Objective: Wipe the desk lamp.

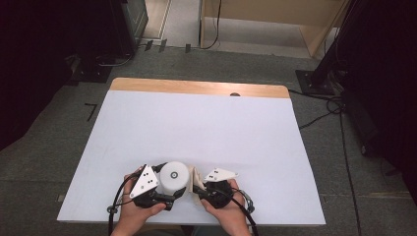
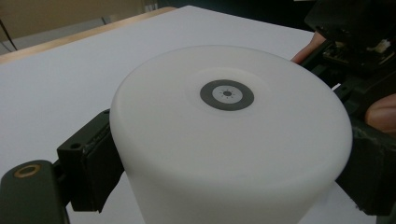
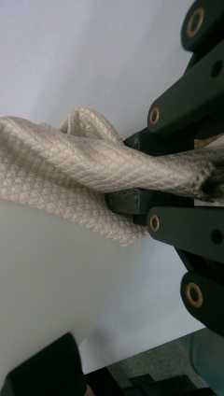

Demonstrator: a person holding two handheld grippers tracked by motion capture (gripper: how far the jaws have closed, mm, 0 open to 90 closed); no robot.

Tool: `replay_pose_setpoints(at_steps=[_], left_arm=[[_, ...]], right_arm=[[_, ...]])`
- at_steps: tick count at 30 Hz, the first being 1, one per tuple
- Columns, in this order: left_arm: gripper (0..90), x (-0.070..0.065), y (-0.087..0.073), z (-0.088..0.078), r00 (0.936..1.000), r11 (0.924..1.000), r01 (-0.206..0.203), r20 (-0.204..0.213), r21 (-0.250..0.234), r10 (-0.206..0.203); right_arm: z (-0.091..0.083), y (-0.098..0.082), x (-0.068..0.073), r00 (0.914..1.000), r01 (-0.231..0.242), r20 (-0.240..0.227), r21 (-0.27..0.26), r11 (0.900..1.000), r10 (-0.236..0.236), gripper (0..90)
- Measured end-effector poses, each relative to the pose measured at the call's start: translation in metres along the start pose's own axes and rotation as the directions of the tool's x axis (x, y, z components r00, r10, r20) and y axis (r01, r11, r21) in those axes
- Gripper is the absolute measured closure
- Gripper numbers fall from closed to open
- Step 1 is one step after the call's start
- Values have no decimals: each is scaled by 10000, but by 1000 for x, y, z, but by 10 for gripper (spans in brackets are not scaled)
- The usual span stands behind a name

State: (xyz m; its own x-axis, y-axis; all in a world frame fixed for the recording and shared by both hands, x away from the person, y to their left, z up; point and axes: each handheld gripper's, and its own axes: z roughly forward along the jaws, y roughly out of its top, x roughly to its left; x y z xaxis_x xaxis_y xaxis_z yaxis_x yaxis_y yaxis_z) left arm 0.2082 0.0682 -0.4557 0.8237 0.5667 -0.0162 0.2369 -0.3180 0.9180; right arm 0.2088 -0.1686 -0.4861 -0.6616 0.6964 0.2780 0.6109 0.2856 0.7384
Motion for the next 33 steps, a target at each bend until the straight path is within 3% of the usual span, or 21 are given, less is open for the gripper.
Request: replay_pose_setpoints(at_steps=[4, 11, 21, 23, 27, 33], left_arm=[[80, 0, -1, 0, 10000, 9999, 91, 38, -48, -91], [79, 1, -2, 1, 9999, 9999, 134, 40, -85, -133], [78, 0, -2, 1, 9999, 9998, 162, 39, -96, -161], [78, 0, -2, 1, 9999, 9998, 168, 33, -102, -168], [78, 0, -2, 1, 9998, 9998, 179, 25, -108, -179], [78, 0, -2, 0, 9999, 9998, 166, 19, -95, -165]], right_arm=[[1, 0, -1, 10000, 8, -32, 43, 10000, -8, 795], [-12, 8, 4, 9996, 275, -61, -651, 9975, -280, 807], [-41, 25, 21, 9959, 895, 67, -1910, 9775, -899, 820], [-41, 24, 21, 9958, 897, 5, -1934, 9770, -913, 819], [-34, 20, 15, 9979, 566, -215, -1619, 9852, -609, 819], [-11, 6, 2, 9996, 81, -275, -794, 9968, -103, 819]])
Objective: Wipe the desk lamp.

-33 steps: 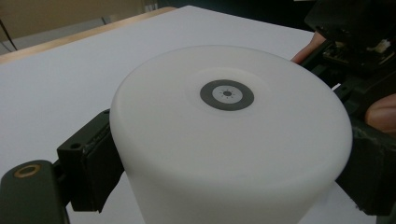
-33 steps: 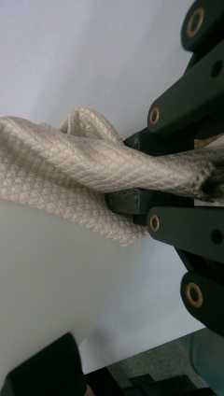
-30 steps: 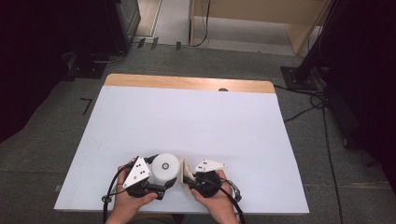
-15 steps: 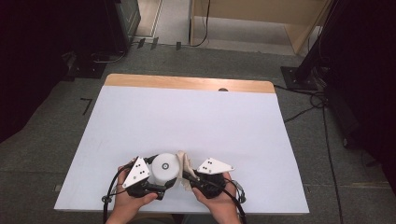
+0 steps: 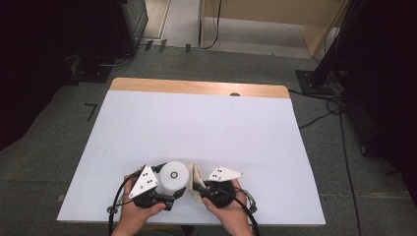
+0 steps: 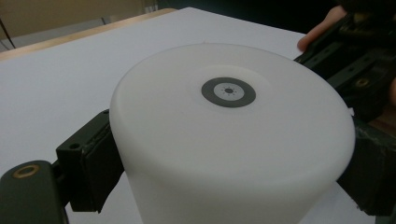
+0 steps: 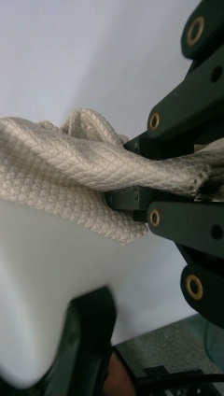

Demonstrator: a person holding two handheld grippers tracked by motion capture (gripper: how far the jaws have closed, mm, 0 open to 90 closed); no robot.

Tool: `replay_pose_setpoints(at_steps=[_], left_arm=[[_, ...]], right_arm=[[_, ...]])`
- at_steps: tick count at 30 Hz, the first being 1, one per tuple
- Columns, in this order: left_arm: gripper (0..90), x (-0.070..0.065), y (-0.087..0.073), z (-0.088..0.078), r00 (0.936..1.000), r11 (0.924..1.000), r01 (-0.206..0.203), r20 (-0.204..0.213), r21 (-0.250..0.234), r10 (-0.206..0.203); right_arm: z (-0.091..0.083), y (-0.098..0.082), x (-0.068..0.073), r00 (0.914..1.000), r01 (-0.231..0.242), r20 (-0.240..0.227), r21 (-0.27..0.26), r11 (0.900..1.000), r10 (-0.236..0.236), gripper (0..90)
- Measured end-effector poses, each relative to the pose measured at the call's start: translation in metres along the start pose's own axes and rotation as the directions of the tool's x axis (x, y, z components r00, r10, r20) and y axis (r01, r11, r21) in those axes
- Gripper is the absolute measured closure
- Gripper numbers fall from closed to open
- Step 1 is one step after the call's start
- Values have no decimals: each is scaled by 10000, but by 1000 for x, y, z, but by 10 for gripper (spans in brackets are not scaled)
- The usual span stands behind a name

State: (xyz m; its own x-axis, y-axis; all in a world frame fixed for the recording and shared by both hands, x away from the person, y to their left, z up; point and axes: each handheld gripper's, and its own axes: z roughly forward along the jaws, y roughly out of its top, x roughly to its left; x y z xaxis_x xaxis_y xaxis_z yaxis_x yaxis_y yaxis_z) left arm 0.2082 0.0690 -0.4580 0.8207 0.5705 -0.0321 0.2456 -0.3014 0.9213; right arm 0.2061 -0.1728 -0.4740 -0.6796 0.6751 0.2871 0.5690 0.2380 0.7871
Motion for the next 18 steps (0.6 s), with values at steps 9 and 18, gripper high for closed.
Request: replay_pose_setpoints(at_steps=[9, 18], left_arm=[[78, 0, 0, 0, 10000, 10000, -10, -34, -7, 10], [78, 0, 0, 0, 10000, 10000, -9, -37, -27, 9]], right_arm=[[13, -9, -5, 9998, -132, 136, 614, 9980, 123, 817], [9, -5, -5, 10000, -41, 22, 397, 9992, 40, 815]])
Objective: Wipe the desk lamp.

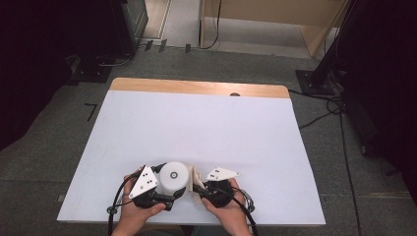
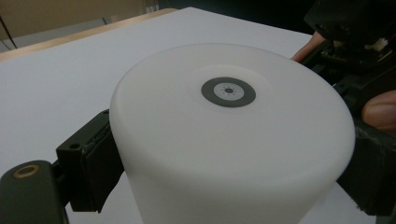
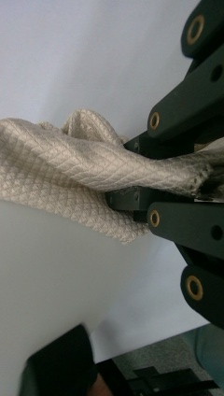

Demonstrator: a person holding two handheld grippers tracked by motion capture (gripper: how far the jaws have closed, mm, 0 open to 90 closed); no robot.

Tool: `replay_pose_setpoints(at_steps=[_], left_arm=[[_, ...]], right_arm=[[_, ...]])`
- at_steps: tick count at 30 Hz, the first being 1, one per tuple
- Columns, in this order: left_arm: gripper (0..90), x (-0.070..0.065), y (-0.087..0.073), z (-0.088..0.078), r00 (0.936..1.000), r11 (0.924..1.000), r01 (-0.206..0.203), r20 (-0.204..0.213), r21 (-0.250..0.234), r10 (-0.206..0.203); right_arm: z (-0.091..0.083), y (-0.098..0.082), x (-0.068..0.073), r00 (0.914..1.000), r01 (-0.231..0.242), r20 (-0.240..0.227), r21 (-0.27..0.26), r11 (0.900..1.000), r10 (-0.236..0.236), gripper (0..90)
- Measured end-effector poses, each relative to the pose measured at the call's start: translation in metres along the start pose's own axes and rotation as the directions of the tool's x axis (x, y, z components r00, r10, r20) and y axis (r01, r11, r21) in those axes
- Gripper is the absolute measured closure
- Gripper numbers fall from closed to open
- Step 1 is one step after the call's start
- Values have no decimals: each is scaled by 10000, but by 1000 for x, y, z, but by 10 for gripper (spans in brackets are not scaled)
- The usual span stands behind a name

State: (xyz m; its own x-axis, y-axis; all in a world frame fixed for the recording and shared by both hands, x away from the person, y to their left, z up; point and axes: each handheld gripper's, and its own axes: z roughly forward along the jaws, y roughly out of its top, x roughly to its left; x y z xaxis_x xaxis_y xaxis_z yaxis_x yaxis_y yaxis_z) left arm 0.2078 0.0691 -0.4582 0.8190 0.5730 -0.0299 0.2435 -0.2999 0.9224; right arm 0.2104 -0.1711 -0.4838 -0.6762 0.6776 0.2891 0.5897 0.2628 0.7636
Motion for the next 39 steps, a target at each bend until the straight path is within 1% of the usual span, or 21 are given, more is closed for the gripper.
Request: replay_pose_setpoints(at_steps=[5, 9, 11, 15, 19, 20, 22, 25, 27, 28, 29, 30, 32, 33, 34, 35, 39], left_arm=[[76, 0, -1, 0, 9999, 9999, 106, 26, -43, -106], [76, 0, 0, -1, 10000, 9999, 98, -2, 34, -98], [76, 0, 0, -2, 9999, 9999, 109, -37, 66, -108], [74, 0, -1, -3, 9999, 9998, 170, -23, 39, -170], [63, 1, 0, -4, 9990, 9989, 433, 50, 179, -434], [58, 0, 0, -4, 9987, 9985, 500, -12, 213, -500], [11, 0, 0, -5, 9977, 9975, 666, -139, 246, -663], [9, -3, -1, -12, 9968, 9971, 759, -267, 75, -757], [23, -6, -2, -14, 9970, 9977, 672, -396, 27, -671], [25, -8, -2, -14, 9964, 9980, 623, -579, 102, -616], [25, -11, -2, -14, 9948, 9982, 557, -865, 208, -537], [26, -12, -2, -14, 9935, 9982, 552, -1008, 252, -524], [31, -14, -1, -14, 9905, 9977, 639, -1237, 215, -608], [46, -15, -1, -14, 9897, 9977, 659, -1283, 152, -634], [67, -16, -1, -14, 9906, 9981, 596, -1245, 131, -575], [79, -16, -1, -14, 9900, 9984, 546, -1308, 143, -522], [82, -17, -1, -14, 9892, 9982, 584, -1353, 167, -556]], right_arm=[[-13, 11, 7, 9999, 131, -55, -456, 9989, -133, 815], [-25, 20, 13, 9994, 327, -94, -892, 9955, -336, 814], [-29, 24, 16, 9992, 350, -139, -1068, 9937, -367, 812], [-31, 25, 18, 9987, 461, -140, -1162, 9922, -480, 809], [-24, 20, 14, 9994, 301, -134, -820, 9962, -313, 808], [-22, 18, 13, 9996, 245, -139, -734, 9970, -256, 807], [-17, 14, 9, 9998, 178, -124, -540, 9984, -185, 805], [-10, 10, 4, 9998, 1, -182, -246, 9997, -5, 805], [-4, 6, 1, 9999, -42, -161, 33, 10000, 43, 804], [-2, 5, 0, 9998, -60, -180, 108, 9999, 62, 804], [1, 3, -2, 9998, -122, -171, 276, 9995, 127, 804], [4, 1, -4, 9996, -195, -187, 429, 9989, 203, 805], [8, -2, -5, 9994, -276, -203, 546, 9981, 288, 807], [10, -2, -6, 9993, -283, -226, 584, 9979, 296, 807], [10, -2, -5, 9993, -273, -252, 603, 9978, 289, 807], [11, -2, -5, 9994, -234, -245, 612, 9979, 249, 807], [10, -1, -4, 9997, -173, -188, 620, 9979, 185, 808]])
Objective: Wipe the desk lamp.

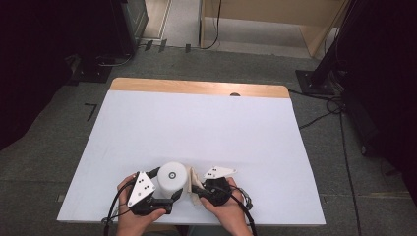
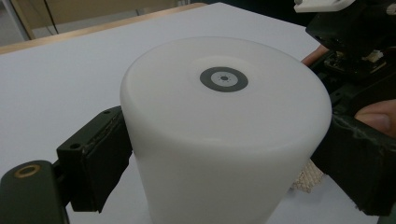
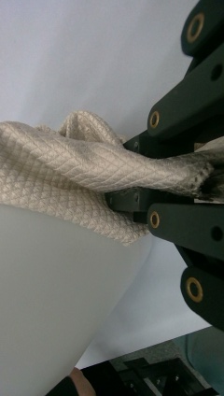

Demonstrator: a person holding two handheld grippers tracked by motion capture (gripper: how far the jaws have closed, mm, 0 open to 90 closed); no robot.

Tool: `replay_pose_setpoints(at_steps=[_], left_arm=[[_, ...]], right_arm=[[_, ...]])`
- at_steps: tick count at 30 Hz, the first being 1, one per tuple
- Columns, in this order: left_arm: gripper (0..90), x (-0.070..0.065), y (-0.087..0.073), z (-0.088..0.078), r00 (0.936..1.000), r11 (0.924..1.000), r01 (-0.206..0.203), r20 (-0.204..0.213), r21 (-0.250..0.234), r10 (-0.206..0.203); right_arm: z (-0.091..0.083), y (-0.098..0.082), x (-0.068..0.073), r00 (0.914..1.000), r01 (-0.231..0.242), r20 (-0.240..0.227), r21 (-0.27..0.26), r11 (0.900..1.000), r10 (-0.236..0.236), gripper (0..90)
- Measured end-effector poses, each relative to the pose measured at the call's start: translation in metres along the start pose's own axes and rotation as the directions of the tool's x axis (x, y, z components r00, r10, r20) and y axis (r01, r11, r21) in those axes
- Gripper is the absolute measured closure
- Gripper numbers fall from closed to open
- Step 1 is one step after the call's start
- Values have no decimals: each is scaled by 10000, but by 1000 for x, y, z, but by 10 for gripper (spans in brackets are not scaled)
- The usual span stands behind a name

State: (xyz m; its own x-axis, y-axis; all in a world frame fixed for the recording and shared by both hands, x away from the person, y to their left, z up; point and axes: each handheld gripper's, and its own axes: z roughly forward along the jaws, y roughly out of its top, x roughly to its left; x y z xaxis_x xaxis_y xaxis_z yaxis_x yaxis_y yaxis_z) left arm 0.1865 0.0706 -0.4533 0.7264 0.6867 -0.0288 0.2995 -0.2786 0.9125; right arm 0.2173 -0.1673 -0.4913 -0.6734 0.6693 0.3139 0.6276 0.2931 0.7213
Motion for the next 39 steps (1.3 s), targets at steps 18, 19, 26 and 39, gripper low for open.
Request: replay_pose_setpoints(at_steps=[18, 19, 26, 39], left_arm=[[87, 11, 1, -2, 9971, 9976, -698, 316, -30, 698], [87, 13, 0, -2, 9969, 9977, -668, 413, -93, 672], [87, 22, -4, -2, 9885, 9961, -792, 1259, -396, 836], [83, 24, -5, -2, 9872, 9984, -463, 1516, -311, 505]], right_arm=[[-28, 22, 23, 9979, 643, 63, -1155, 9912, -640, 812], [-29, 23, 24, 9975, 702, 76, -1215, 9901, -697, 812], [-43, 32, 27, 9951, 973, -18, -1690, 9808, -990, 811], [-12, 10, 9, 9988, 478, -108, -500, 9976, -484, 809]])
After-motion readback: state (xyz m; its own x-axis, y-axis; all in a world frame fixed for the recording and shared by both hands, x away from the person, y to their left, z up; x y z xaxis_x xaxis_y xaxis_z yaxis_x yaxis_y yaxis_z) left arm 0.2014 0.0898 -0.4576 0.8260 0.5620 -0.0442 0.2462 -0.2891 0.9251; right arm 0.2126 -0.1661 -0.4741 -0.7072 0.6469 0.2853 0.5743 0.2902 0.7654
